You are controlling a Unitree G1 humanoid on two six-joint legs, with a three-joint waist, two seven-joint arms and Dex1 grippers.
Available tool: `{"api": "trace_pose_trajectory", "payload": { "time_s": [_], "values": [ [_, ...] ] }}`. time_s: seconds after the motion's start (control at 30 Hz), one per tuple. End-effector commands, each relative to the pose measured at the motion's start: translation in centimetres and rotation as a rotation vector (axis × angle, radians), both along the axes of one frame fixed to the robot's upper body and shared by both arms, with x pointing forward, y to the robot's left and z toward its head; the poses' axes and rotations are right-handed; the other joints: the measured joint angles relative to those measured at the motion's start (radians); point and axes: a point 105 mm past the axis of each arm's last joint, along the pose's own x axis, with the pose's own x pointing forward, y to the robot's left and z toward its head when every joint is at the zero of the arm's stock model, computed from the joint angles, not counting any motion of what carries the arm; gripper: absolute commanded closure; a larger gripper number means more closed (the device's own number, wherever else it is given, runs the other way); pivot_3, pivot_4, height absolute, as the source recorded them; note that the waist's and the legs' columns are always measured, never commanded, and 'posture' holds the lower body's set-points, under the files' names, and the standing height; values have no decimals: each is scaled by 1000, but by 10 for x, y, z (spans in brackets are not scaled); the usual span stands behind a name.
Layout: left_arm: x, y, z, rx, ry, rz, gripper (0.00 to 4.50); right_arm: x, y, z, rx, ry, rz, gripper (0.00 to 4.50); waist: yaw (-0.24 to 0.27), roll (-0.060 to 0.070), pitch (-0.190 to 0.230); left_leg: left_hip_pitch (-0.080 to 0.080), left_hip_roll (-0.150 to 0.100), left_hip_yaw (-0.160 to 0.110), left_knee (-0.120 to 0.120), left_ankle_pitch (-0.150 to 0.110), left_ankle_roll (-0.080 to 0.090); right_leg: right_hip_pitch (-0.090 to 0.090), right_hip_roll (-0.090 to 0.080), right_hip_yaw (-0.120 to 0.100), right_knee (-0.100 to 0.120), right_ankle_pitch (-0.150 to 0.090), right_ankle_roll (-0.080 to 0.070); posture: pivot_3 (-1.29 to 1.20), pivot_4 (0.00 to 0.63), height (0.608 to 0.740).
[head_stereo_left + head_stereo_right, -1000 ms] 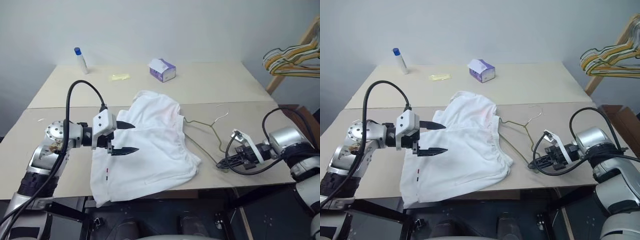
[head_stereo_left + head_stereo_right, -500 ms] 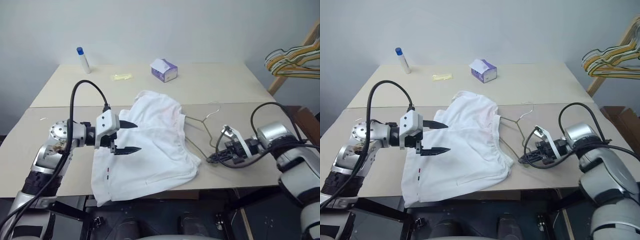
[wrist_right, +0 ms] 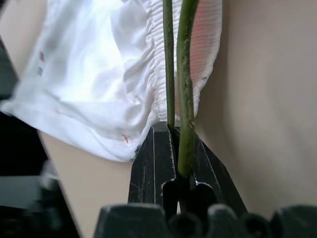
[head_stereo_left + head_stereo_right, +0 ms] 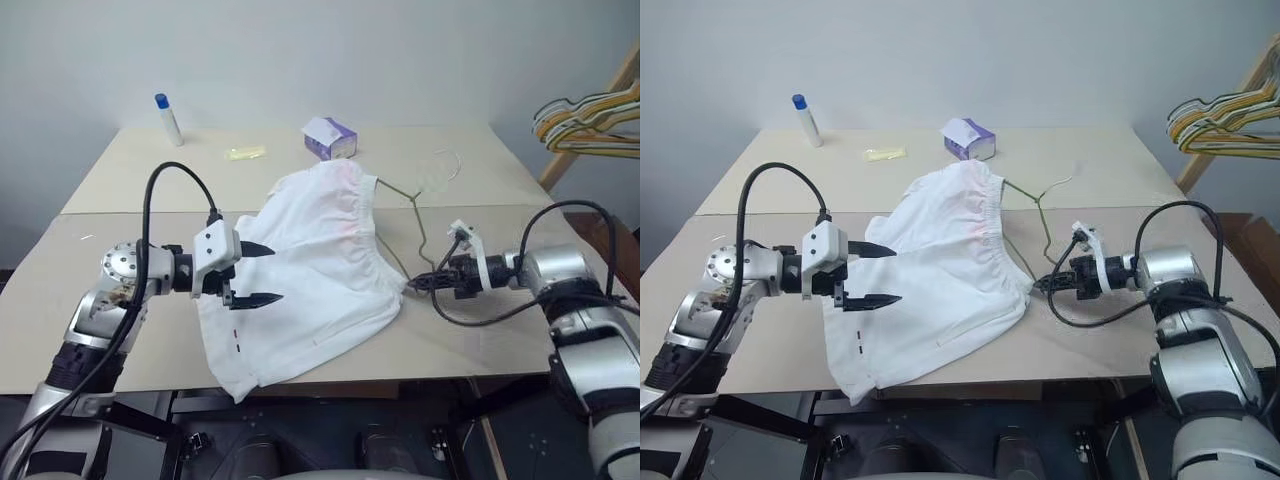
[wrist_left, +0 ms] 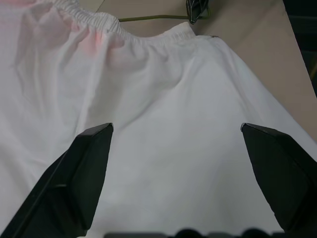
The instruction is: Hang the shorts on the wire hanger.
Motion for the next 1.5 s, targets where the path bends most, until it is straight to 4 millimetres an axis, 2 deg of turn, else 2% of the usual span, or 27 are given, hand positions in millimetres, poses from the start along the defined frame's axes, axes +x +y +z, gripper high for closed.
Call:
{"api": "trace_pose_trajectory", "payload": {
  "time_s": [0.03, 0.1, 0.3, 0.4, 0.47, 0.63, 0.87, 1.1, 1.37, 1.5],
  "values": [
    [5, 3, 20, -6, -82, -11, 28, 10, 11, 31, -101, -307, 76, 4500, 0, 0, 0, 0, 0, 0, 0, 0, 0, 0, 0, 0, 0, 0, 0, -30, 0, 740],
    [8, 4, 34, -40, -112, -20, 28, 10, 16, 37, -124, -380, 96, 4500, -2, 0, 0, 1, 0, 0, 0, 0, 0, 0, 0, 0, 0, 0, 0, -32, 0, 740],
    [18, 16, 114, -225, -279, -28, 28, 8, 29, 48, -214, -510, 207, 4500, -5, 0, 0, 0, 0, 0, 0, 0, 0, 0, 0, 0, -1, 0, 0, -35, 0, 740],
    [28, 26, 140, -226, -332, -15, 28, 9, 35, 48, -274, -561, 268, 4500, -10, 0, 0, 0, 0, 0, 0, 0, 0, 1, 0, 0, -2, 0, 0, -30, 0, 740],
    [37, 30, 146, -191, -336, 3, 28, 9, 40, 50, -287, -579, 299, 4500, -14, 0, 0, 1, 0, 0, 0, 0, 0, 1, 0, 0, -1, 0, 0, -26, 0, 740],
    [56, 30, 140, -59, -303, -50, 28, 9, 53, 55, -320, -594, 377, 4500, -25, 0, 0, 1, 0, 0, 0, 1, -1, 1, 0, 0, -1, 0, 0, -20, 0, 740],
    [66, 7, 126, 55, -183, -196, 28, 11, 64, 59, -354, -593, 412, 4500, -27, 0, 0, -1, 0, 0, 0, 1, -1, 1, 0, -1, 0, 0, 0, -24, 0, 740],
    [73, -15, 116, 176, -116, -248, 28, 9, 66, 57, -382, -554, 422, 4500, -27, 0, 0, -1, 0, 0, 0, 0, 0, 0, 0, 0, 0, 0, 0, -44, 0, 740],
    [79, -23, 94, 312, -79, -277, 28, 8, 64, 55, -413, -540, 421, 4500, -29, 0, 0, -2, 0, 0, 1, 0, 0, -1, 0, 0, 0, 0, 0, -60, 0, 740],
    [82, -22, 90, 322, -64, -268, 945, 6, 66, 55, -413, -549, 433, 4500, -30, 0, 0, -3, 0, 0, 1, 0, 0, -2, 0, 0, 0, 0, 0, -67, 0, 740]
  ]
}}
